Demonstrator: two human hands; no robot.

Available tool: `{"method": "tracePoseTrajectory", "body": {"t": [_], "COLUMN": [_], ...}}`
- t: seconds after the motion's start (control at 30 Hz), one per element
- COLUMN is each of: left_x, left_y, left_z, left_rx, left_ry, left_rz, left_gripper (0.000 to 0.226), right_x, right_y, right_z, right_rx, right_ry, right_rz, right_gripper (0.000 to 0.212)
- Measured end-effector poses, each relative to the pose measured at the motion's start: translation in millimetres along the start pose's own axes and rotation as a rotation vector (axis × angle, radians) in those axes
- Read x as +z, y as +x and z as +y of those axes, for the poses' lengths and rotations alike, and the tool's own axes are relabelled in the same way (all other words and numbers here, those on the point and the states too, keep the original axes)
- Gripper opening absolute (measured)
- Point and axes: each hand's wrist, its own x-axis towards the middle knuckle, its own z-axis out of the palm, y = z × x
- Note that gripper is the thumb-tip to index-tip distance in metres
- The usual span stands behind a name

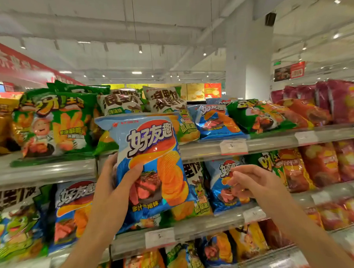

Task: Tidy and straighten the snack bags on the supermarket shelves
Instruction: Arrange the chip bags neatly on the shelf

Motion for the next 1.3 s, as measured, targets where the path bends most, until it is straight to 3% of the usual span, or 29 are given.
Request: {"method": "tracePoseTrajectory", "body": {"t": [0.37, 0.63, 0.8, 0.97, 1.13, 1.3], "left_x": [110.4, 158.0, 186.0, 218.9, 249.4, 272.2], "left_y": [44.8, 93.1, 129.1, 158.1, 176.1, 172.5], "left_z": [-7.7, -14.5, -21.0, -22.4, -31.1, -33.4], "left_rx": [0.068, 0.122, 0.129, 0.125, 0.132, 0.110], "left_ry": [0.005, -0.006, 0.051, 0.070, 0.148, 0.157], "left_rz": [-0.040, -0.085, -0.061, -0.079, -0.045, 0.015], "left_gripper": [0.049, 0.035, 0.011, 0.025, 0.026, 0.023], "right_x": [-86.6, -125.0, -156.0, -197.2, -212.2, -205.4], "right_y": [68.0, 118.7, 164.5, 223.0, 275.2, 304.3], "right_z": [16.8, 2.0, -9.4, -10.1, -6.7, 0.3], "right_rx": [-0.023, -0.096, -0.179, -0.184, -0.103, -0.109], "right_ry": [-0.015, -0.126, -0.227, -0.488, -0.673, -0.759], "right_rz": [0.035, 0.078, 0.173, 0.272, 0.060, -0.131], "right_gripper": [0.013, 0.014, 0.016, 0.025, 0.052, 0.064]}}
